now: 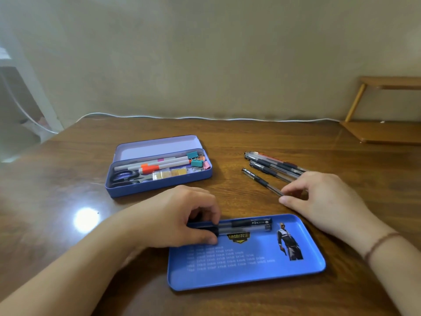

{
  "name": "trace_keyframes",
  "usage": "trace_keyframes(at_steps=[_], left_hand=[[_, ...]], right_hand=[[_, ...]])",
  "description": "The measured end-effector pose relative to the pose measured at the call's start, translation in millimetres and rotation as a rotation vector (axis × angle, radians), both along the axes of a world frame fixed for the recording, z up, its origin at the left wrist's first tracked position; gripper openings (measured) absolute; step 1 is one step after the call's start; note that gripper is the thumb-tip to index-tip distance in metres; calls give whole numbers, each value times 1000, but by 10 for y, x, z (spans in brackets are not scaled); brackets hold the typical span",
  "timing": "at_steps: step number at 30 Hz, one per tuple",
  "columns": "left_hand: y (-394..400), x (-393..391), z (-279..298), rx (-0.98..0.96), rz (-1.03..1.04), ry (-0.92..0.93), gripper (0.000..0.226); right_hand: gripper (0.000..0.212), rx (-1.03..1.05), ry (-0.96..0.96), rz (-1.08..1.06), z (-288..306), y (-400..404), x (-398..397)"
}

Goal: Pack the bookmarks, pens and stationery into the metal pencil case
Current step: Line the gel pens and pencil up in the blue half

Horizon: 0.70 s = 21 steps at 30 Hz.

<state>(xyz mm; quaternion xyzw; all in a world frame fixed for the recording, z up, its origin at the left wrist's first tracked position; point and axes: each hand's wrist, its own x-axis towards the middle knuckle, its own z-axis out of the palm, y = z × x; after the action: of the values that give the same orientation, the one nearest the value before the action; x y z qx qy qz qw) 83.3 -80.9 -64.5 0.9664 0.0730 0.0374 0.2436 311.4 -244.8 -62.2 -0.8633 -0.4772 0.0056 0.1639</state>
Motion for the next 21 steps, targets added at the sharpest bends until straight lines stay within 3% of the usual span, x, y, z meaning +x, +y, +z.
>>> trace_keyframes(at_steps=[2, 5, 8, 10, 11, 13, 14, 15, 19, 21], left_hand=[[3, -11, 10, 33, 7, -2, 23], [3, -16, 21, 56, 17, 3, 24], [12, -23, 22, 58, 32, 4, 28], [18, -28, 23, 47, 49, 12, 32], [18, -30, 25, 40, 54, 13, 33], [13, -31, 27, 34, 59, 21, 33], [9, -30, 30, 33, 62, 27, 33], [6, -27, 33, 34, 69, 36, 33], [2, -25, 39, 42, 72, 63, 32], [-4, -33, 42, 45, 66, 48, 31]], right_hand=[[6, 21, -4, -22, 17, 22, -16], [10, 196, 67, -24, 73, -26, -9], [16, 485, 456, 47, 136, -89, -49], [40, 605, 726, 153, 167, -105, -150], [63, 620, 799, 204, 175, -105, -208], [106, 628, 866, 284, 207, -127, -304], [111, 624, 867, 312, 234, -148, -338], [106, 611, 866, 344, 249, -165, -360], [19, 549, 872, 474, 260, -174, -452], [13, 514, 854, 494, 236, -157, -506]])
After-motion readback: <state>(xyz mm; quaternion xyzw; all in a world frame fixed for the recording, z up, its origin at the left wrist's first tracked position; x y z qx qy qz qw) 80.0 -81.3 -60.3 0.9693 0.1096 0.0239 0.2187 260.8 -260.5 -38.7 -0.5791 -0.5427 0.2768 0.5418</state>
